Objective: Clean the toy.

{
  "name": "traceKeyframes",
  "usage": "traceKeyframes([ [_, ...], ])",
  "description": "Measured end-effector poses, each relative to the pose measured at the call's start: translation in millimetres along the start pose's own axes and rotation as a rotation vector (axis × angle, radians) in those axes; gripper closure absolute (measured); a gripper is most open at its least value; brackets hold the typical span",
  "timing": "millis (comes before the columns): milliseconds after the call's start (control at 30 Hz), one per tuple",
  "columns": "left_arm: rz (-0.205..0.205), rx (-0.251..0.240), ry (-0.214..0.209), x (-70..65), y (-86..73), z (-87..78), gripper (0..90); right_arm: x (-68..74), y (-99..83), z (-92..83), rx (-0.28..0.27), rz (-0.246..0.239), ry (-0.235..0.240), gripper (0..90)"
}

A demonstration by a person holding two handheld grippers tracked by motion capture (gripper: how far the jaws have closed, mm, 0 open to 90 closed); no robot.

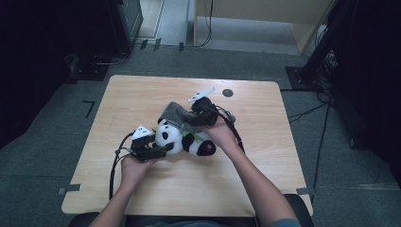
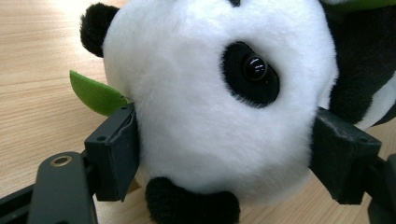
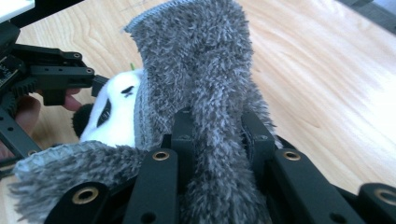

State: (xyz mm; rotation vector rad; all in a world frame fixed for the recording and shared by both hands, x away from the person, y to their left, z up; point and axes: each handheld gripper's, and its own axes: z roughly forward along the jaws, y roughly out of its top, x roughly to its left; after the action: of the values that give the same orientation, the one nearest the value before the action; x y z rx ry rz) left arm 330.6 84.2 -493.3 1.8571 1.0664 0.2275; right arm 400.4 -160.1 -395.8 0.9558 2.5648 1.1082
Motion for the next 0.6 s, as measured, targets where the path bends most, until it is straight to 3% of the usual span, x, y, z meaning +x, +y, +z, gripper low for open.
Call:
traceKeyframes([
  [233, -0.006, 0.0, -0.002, 0.9, -0.1, 0.0, 19.7, -10.4, -6.5, -14.2, -0.029, 0.022, -0.032, 72.9],
  [400, -0.002, 0.0, -0.002, 0.6, -0.3, -0.2, 20.5, -20.5, -14.0, -25.8, -0.005, 0.038, -0.074, 73.1],
  [533, 0.005, -0.003, 0.002, 0.0, -0.6, -0.1, 21.0, -25.4, -16.8, -30.9, -0.018, 0.071, -0.066, 73.7],
  [567, 0.008, -0.005, 0.004, -0.3, -1.0, -0.2, 21.1, -26.3, -15.5, -33.1, -0.03, 0.101, -0.035, 74.2],
  [600, 0.008, -0.005, 0.004, -0.3, -1.0, -0.2, 21.2, -26.3, -15.5, -33.1, -0.03, 0.101, -0.035, 74.2],
])
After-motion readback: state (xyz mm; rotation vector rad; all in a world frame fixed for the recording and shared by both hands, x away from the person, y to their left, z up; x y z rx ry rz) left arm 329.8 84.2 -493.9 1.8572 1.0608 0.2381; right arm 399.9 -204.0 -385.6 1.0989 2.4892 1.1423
